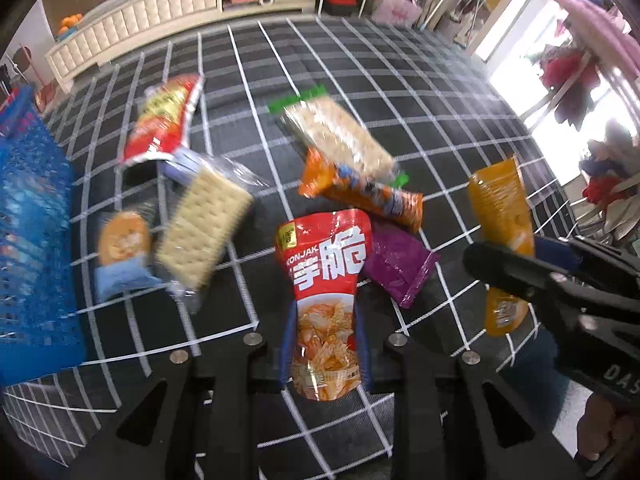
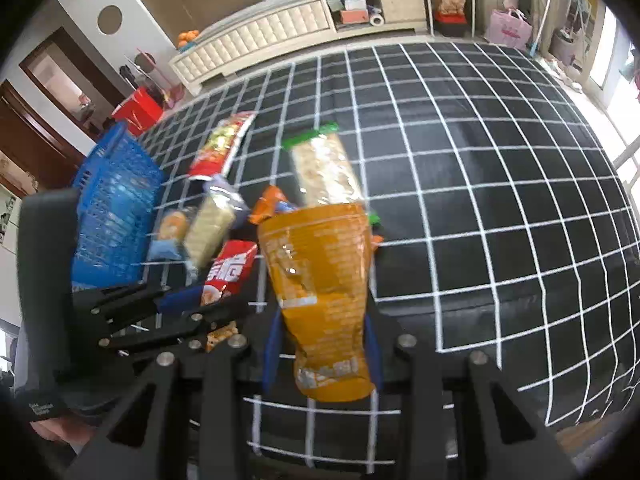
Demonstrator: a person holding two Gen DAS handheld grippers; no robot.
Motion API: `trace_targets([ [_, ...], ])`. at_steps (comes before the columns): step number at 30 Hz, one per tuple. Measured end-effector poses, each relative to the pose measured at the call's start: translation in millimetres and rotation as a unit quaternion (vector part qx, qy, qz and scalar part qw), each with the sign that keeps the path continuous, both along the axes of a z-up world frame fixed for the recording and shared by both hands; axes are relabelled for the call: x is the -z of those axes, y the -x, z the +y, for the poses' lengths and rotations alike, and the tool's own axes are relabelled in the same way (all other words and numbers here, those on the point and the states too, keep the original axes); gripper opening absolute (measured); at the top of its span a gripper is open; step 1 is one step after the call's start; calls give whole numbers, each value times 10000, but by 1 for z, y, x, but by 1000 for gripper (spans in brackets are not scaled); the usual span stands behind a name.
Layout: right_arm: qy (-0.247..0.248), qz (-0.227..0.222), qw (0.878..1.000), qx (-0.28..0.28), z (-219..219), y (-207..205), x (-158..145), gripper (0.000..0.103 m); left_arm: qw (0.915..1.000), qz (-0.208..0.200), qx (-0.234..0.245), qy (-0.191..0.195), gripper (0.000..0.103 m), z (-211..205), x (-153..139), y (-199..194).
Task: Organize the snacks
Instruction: 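Carry both pouches over the blue basket with both grippers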
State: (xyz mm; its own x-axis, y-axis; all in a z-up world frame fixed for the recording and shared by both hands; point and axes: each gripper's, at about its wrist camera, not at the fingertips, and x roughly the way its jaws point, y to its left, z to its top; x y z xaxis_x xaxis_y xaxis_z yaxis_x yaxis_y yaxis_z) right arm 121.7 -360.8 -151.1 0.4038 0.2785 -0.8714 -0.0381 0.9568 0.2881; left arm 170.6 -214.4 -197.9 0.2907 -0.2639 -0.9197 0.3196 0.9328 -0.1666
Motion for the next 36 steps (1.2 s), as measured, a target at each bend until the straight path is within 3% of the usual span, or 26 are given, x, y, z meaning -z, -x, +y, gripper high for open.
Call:
trace_targets([
  [10,108,-420,9989,-203,61,15,-49,40,9972,-607,-229,365,23,75,-66,20],
  [22,-16,-766,9928,-920,159,7,-84,39,9911,-1138,-662,169,23,185,-121,42],
  [30,-129,-851,9870,-1356,225,-14,-89,39,9877,-1252,-935,-44,23,247,-139,38],
  [36,-151,-758,9843,-1589,265,-30,-80,39,9869,-1158,-1102,-195,23,280,-126,22],
])
